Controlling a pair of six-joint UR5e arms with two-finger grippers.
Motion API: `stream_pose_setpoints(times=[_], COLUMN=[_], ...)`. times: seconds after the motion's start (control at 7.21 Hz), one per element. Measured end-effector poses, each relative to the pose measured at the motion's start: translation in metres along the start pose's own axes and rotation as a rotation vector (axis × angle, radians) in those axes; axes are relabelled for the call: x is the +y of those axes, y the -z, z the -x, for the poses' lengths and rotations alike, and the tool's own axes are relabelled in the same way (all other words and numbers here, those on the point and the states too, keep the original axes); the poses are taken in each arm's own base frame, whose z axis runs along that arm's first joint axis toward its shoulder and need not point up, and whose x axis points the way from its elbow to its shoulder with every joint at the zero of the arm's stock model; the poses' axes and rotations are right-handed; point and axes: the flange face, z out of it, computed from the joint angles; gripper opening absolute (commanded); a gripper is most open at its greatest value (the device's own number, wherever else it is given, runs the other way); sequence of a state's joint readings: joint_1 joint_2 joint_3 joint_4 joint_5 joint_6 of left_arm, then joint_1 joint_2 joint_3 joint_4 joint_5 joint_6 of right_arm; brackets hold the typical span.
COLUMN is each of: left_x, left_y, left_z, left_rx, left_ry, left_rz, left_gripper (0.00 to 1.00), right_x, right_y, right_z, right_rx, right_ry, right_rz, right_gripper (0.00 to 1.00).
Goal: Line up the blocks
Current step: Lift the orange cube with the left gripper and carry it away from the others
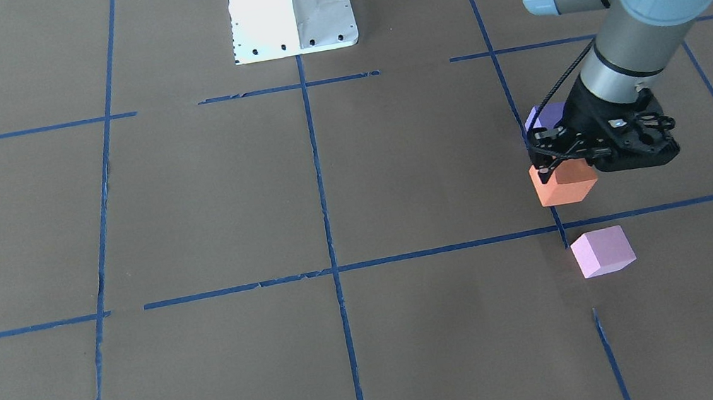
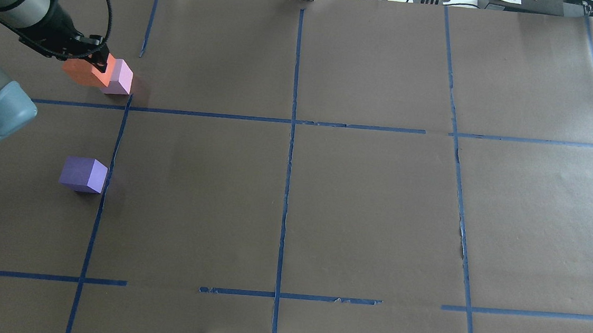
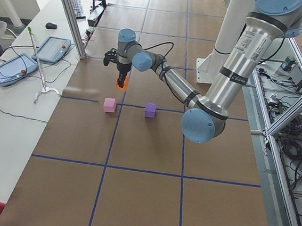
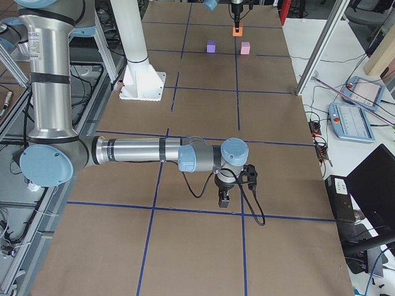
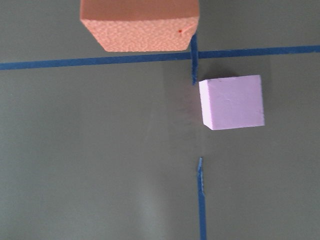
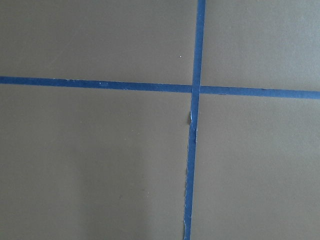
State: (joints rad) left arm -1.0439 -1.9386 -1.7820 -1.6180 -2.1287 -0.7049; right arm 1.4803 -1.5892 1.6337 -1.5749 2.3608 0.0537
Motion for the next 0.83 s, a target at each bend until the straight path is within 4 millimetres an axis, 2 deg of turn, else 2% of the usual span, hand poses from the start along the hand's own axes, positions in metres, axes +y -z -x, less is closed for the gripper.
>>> stream_pose_setpoints(times=[0.14, 0.42, 0.69, 0.83], left_x=[0.007, 0.029, 0.044, 0.050], left_y=[0.002, 0.007, 0.002, -0.004], left_z=[0.039, 0.102, 0.136, 0.144], left_rx=[-0.027, -0.066, -0.083, -0.085], left_ry=[-0.007, -0.008, 0.012, 0.016], left_rz=[0.003, 0.011, 0.019, 0.024], left_gripper=[0.21, 0.24, 0.24, 0.24], right_x=[0.000, 0.000, 0.000, 0.000], right_y=[0.000, 0.000, 0.000, 0.000], right_z=[0.000, 0.000, 0.000, 0.000], right_rx=[0.000, 0.000, 0.000, 0.000], right_ry=[0.000, 0.001, 0.000, 0.000], right_rz=[0.000, -0.001, 0.000, 0.000], right_gripper=[1.00, 1.00, 1.00, 1.00])
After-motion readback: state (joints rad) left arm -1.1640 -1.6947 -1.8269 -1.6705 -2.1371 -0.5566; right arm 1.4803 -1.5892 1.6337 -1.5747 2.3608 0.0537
